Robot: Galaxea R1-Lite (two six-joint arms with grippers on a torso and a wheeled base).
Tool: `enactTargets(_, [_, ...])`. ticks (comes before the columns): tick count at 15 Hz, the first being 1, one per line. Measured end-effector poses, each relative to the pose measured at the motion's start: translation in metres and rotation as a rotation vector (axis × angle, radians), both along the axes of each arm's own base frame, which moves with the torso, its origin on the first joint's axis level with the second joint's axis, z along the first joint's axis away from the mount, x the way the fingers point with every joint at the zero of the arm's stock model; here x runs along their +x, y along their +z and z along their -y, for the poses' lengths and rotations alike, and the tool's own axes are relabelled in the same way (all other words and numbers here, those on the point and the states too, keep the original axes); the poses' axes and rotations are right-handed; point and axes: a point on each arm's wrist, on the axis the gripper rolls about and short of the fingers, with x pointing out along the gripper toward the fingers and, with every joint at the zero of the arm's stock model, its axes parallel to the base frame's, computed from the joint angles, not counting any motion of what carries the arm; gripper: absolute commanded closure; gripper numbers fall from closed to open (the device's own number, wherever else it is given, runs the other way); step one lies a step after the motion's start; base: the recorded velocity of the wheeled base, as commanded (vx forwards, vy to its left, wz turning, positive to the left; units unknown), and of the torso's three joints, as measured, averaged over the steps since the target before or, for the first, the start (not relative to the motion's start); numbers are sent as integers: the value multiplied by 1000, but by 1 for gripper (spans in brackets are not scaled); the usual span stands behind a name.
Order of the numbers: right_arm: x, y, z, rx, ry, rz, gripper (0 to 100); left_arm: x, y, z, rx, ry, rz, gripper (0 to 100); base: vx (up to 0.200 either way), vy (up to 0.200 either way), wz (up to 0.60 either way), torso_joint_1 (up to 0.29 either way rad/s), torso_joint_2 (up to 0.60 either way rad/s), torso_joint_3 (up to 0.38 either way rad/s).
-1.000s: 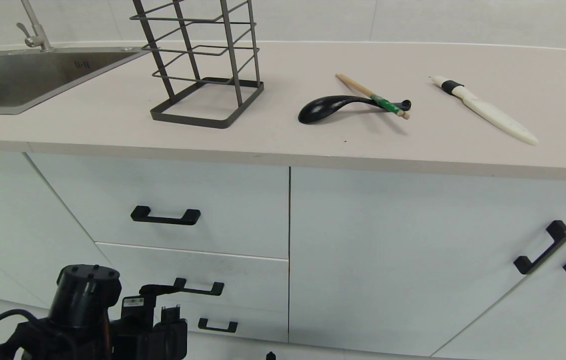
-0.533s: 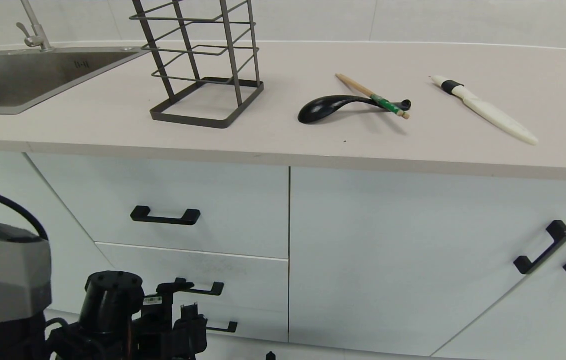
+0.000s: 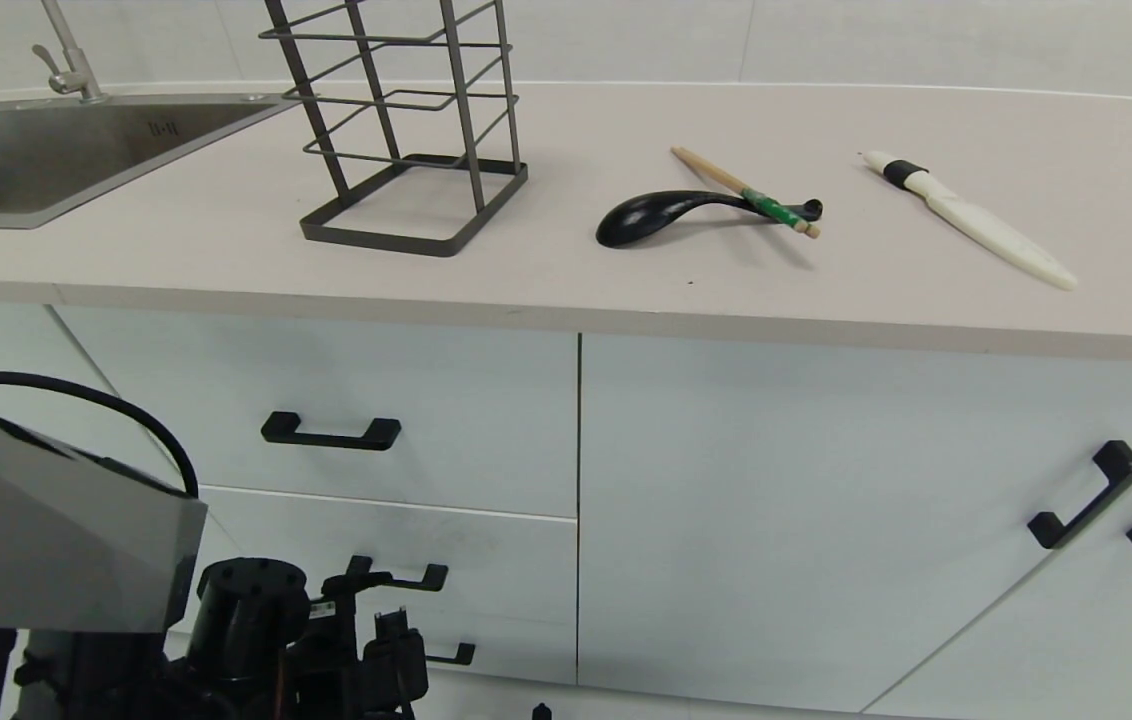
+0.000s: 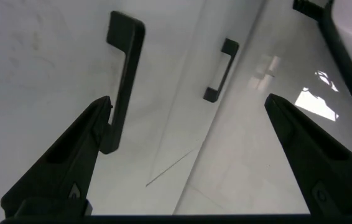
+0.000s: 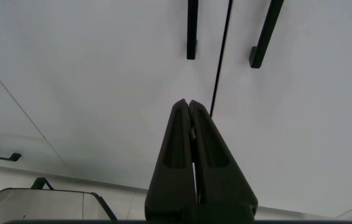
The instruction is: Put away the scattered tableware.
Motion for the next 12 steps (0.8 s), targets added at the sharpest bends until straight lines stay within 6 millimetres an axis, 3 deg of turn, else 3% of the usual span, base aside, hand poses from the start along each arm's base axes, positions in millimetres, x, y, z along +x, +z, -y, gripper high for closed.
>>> enactTargets(12, [0, 0, 0, 0, -1, 0, 100, 25, -26, 6, -9, 13, -2, 0, 0, 0, 0, 0, 0, 0])
